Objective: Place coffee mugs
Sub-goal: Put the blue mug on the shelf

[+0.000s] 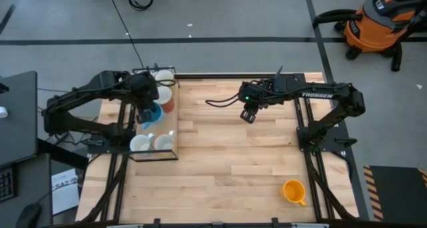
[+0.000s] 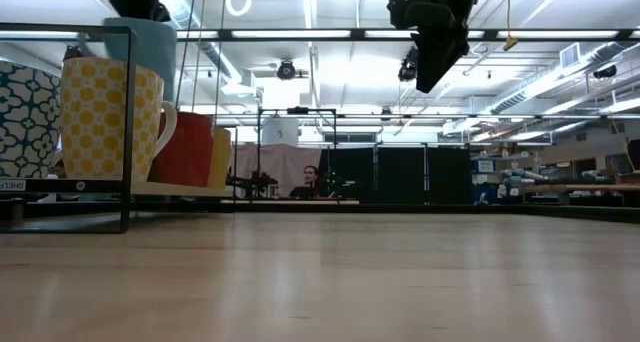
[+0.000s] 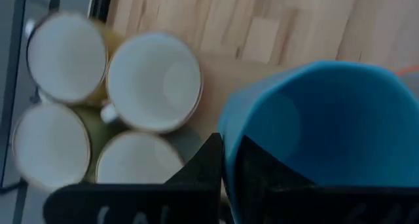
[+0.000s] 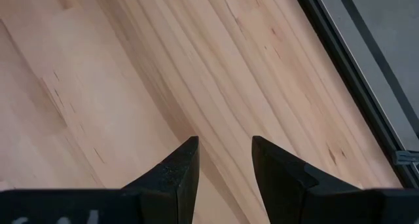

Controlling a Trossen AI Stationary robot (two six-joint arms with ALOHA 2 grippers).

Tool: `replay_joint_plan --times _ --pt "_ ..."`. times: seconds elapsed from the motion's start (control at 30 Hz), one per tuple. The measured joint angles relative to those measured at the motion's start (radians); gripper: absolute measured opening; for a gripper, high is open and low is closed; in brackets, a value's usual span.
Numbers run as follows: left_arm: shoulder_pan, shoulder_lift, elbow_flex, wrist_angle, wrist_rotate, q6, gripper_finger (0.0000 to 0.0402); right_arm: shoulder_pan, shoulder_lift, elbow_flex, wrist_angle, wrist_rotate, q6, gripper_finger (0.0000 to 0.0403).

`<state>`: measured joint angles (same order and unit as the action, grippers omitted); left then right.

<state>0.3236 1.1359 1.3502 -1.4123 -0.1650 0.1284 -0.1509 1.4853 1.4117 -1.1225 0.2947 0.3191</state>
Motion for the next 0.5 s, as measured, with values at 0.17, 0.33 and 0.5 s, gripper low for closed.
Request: replay_joint_plan --times 0.17,0.33,0.5 --pt "0.034 -0.007 0.0 -0.066 0.002 0.022 0.0029 0.0 0.0 0.0 0.0 0.0 0.0 0.0146" --pt "0.057 -0.006 0.0 -0.086 0.002 0.052 0.0029 0.0 0.0 0.0 0.0 0.0 0.0 0.0146" --pt "0.088 -0.006 0.0 -0.092 0.035 0.088 0.0029 0.0 0.0 0.0 0.0 0.0 0.0 0.0146"
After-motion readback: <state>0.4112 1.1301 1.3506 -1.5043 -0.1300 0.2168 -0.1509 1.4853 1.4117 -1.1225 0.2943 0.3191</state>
